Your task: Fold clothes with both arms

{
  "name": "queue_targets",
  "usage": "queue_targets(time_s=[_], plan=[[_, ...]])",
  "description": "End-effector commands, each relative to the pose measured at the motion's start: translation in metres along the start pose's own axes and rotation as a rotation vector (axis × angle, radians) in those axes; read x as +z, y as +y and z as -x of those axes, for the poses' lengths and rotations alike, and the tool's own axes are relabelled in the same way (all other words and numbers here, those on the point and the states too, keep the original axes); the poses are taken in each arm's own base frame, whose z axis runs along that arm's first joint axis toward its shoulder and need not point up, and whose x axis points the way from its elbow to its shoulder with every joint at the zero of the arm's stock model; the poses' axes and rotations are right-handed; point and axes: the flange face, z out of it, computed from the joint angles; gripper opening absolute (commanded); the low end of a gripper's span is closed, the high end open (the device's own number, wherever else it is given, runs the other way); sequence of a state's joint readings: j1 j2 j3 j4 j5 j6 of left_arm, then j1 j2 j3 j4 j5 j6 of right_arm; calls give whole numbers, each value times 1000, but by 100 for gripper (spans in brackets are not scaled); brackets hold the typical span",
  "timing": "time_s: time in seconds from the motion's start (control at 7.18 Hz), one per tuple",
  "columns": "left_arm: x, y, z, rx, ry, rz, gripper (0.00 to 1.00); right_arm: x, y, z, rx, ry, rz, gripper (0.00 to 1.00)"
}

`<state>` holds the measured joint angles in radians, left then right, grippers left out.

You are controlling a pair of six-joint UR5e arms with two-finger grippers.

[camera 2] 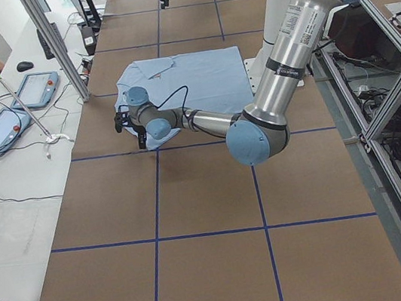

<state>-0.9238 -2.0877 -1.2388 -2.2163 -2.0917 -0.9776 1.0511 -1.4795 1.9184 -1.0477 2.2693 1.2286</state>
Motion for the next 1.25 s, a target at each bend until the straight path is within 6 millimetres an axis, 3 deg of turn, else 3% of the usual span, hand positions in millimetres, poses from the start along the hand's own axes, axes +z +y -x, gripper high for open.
queue_targets(time_s=[0.0, 0.28, 0.7, 0.84, 0.98, 1.11], plan=[[7, 9, 16, -1, -15, 12, 66, -1, 0, 2, -3, -3, -1, 100], [9, 10, 17, -11, -18, 15, 56, -1, 0, 3, -5, -6, -1, 100], [17, 19, 9, 3, -15, 31, 31, -6, 3, 4, -7, -11, 1, 100], [17, 20, 9, 3, -14, 32, 9, -6, 3, 4, -7, -11, 1, 100], [14, 20, 6, 4, -10, 30, 0, -9, 4, 7, -9, -15, 0, 100], [5, 20, -1, 12, 4, 21, 0, -10, 5, 6, -9, -15, 0, 100]])
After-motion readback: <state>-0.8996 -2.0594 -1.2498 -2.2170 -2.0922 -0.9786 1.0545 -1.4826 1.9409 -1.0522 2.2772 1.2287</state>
